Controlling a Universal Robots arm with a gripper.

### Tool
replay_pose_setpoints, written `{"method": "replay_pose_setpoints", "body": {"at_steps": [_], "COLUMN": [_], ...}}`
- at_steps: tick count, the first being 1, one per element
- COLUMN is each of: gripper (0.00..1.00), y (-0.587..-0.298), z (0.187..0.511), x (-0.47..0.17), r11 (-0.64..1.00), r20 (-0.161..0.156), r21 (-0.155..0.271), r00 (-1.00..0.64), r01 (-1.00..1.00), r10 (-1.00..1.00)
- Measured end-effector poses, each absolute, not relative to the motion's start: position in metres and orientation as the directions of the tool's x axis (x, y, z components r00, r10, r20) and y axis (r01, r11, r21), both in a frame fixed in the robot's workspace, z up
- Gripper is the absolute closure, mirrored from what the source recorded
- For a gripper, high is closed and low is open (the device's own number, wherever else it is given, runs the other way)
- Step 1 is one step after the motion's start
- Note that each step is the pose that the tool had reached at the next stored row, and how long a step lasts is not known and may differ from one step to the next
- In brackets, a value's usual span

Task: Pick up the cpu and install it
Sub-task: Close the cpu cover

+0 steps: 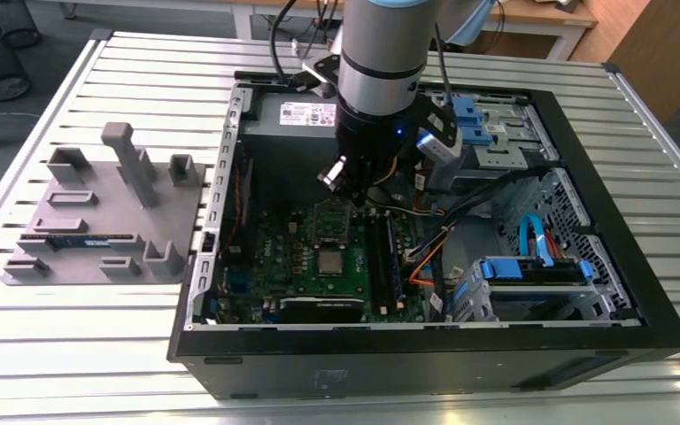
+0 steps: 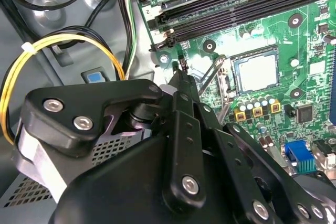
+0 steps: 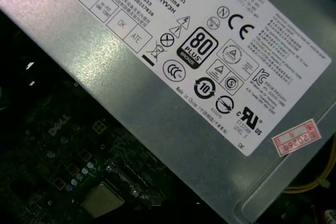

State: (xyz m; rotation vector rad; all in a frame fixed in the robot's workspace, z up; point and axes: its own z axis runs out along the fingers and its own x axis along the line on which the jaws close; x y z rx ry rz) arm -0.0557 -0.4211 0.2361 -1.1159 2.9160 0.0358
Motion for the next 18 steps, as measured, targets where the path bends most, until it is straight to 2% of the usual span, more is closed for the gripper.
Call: {"method": "replay_pose_setpoints", "body": {"at_steps": [18], "gripper": [0.89], "y": [-0.4211], "z": [0.2404], "x": [-0.0557], "r11": [0.713], "r20": [-0.026], "r21": [0.014], "r00": [-0.713], "r01": [-0.701], "r10": [-0.701]}}
